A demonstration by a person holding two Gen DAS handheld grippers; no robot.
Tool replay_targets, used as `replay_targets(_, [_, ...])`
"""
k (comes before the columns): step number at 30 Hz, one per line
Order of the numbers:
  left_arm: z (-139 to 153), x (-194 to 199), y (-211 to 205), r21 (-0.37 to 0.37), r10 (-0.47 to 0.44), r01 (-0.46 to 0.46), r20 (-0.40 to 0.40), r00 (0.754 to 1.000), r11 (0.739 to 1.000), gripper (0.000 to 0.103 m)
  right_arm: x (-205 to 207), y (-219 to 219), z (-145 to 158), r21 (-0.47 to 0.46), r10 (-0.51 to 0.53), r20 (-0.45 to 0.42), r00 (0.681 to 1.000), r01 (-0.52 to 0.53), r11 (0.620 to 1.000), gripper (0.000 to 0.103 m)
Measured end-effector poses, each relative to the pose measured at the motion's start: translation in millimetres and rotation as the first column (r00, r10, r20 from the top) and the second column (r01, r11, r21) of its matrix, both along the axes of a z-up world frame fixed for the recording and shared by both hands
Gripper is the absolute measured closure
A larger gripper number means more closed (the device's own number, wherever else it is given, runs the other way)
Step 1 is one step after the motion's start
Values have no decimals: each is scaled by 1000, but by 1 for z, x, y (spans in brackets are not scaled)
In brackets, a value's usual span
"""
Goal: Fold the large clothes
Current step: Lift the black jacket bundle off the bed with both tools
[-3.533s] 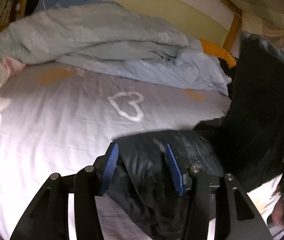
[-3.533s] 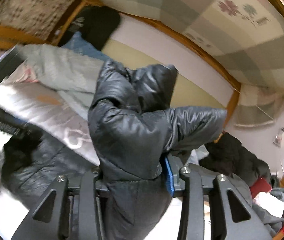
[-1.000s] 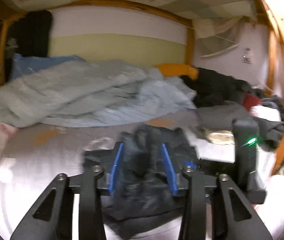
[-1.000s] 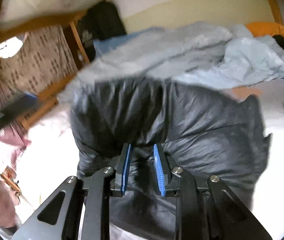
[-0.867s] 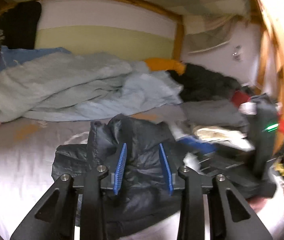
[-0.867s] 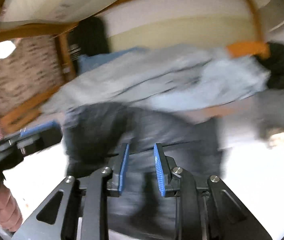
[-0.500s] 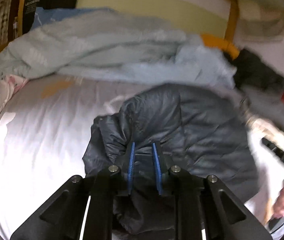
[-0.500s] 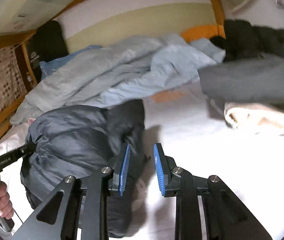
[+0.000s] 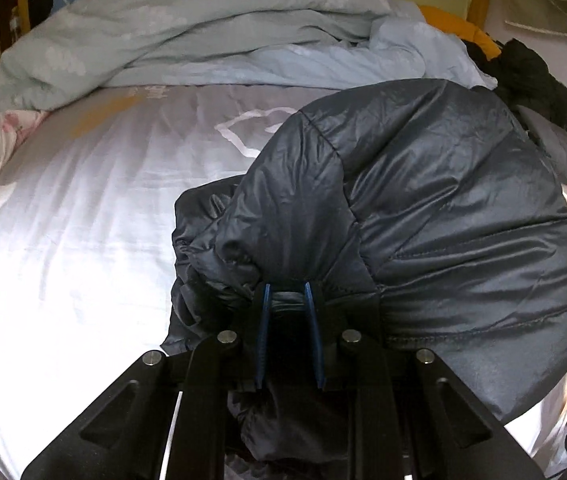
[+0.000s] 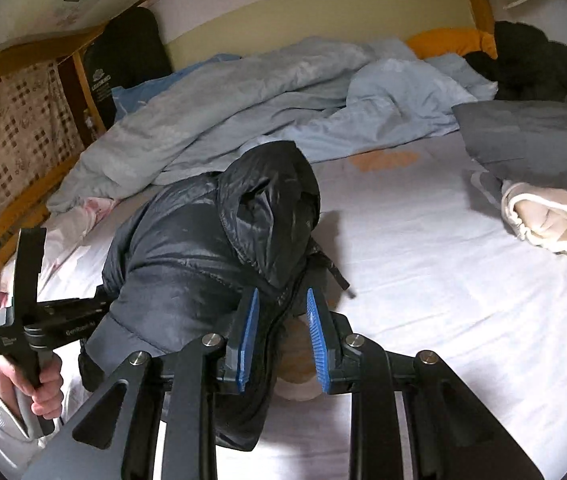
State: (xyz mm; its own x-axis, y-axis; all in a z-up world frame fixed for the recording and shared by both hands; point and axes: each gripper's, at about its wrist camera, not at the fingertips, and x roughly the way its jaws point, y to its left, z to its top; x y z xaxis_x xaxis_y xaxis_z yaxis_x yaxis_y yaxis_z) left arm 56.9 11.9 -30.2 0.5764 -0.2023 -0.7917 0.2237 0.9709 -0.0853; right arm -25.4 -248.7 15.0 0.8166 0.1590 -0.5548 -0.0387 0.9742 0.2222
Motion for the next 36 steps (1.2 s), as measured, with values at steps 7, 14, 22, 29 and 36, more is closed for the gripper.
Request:
replay_targets(7, [22,-11,9,-39,103,-103,3,995,994,81,-11,23,10,-103,15,42,999,-11,995,76])
replay_targets(14, [13,-38,31,-126,183,-192,-82,980,973,0,-5,13,2,-36,-8,19,1000,9,999,66])
replay_targets(22, [-28,-25,36,-242,145,-191,-195,970,951,0,-5,20,0,-45,34,19,999,-33,998,22])
replay_targets(29, [-32,-33,20,-200,183,-201,-106,977,959,0,21,5,-30,141,125,-158,979,-103,985,18])
replay_targets(36, [-27,-46,21,-283,156,-176,-89,984,943,31,44,-8,-79,411,291,-234,928,-177,894,31])
